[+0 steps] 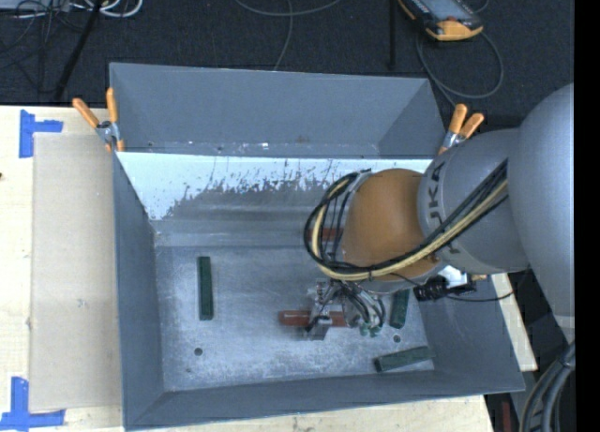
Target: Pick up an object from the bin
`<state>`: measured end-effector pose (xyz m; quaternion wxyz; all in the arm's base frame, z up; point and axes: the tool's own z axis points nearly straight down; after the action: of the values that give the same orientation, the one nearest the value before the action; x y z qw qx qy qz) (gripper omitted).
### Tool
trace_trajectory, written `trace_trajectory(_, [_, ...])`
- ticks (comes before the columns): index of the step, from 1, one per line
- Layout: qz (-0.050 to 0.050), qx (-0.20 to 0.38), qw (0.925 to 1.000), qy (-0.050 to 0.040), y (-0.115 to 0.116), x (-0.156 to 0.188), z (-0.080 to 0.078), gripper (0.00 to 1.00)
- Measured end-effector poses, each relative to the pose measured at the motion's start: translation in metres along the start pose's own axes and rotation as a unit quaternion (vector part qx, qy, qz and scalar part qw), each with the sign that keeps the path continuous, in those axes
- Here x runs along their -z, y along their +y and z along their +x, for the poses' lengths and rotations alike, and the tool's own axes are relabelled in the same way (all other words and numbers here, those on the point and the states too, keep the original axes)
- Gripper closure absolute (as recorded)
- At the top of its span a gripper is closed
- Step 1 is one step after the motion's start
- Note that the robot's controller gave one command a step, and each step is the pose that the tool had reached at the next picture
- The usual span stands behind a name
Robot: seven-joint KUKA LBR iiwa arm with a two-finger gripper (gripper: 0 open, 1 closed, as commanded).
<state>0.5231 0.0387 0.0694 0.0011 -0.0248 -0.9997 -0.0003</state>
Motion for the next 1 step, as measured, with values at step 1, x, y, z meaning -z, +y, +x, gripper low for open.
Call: trace_trajectory(1, [0.002, -0.003, 1.0, -0.001, -0.0832, 0.0027, -0.0066, 1.0])
